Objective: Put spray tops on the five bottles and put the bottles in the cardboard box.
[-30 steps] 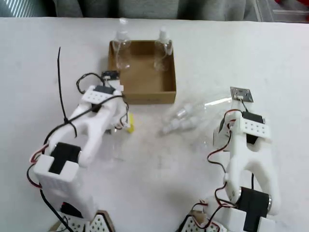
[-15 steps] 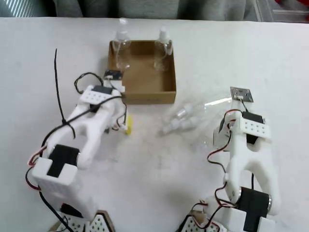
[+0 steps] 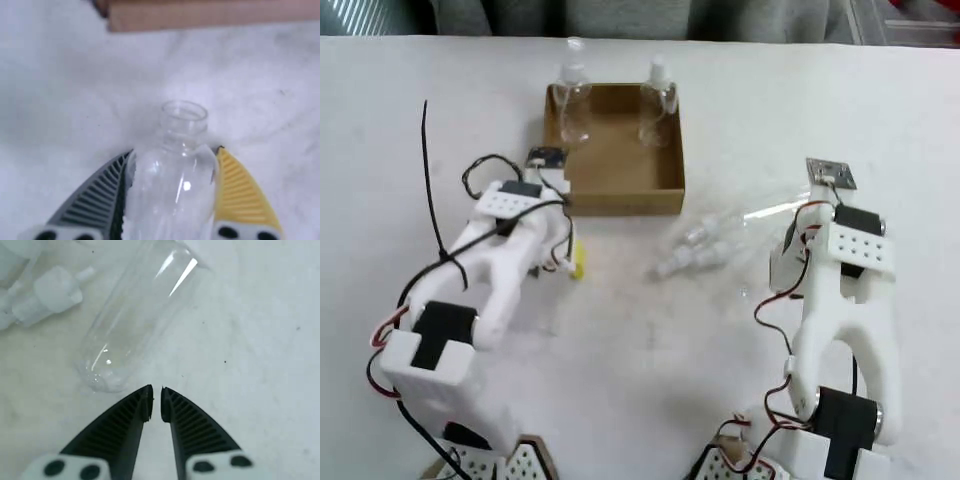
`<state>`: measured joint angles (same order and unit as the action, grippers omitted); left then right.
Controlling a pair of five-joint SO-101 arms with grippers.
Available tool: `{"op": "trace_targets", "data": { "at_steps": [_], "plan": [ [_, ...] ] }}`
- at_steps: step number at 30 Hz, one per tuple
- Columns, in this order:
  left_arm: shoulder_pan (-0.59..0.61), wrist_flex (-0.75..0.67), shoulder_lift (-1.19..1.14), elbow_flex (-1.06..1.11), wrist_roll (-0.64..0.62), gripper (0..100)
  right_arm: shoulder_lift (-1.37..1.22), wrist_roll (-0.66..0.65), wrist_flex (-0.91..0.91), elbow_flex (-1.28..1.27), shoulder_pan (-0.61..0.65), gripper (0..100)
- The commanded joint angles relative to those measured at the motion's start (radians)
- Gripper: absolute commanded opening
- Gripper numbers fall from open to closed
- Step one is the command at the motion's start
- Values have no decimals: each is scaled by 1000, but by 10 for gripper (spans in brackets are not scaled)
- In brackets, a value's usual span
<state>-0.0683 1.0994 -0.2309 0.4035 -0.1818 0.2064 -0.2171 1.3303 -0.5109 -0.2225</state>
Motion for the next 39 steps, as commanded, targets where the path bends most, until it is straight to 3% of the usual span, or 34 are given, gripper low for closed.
{"op": "trace_targets", "data": {
  "at_steps": [1,5,10,16,20,32,35,39],
  "plan": [
    [22,14,48,2,8,20,44,-8,88,114,45,17],
    [24,12,48,2,8,20,44,-37,128,153,162,17],
    [24,-34,70,40,8,20,39,-330,156,166,338,17],
    [16,-138,191,170,14,20,31,-439,64,161,423,44],
    [16,-186,242,226,14,20,31,-549,50,161,463,154],
    [15,-189,246,229,15,20,31,-1289,-68,-2,496,161],
    [15,-189,246,229,15,20,31,-1363,-122,-38,498,189],
    [15,-195,248,230,15,20,31,-1364,-188,-57,529,197]
  ]
}}
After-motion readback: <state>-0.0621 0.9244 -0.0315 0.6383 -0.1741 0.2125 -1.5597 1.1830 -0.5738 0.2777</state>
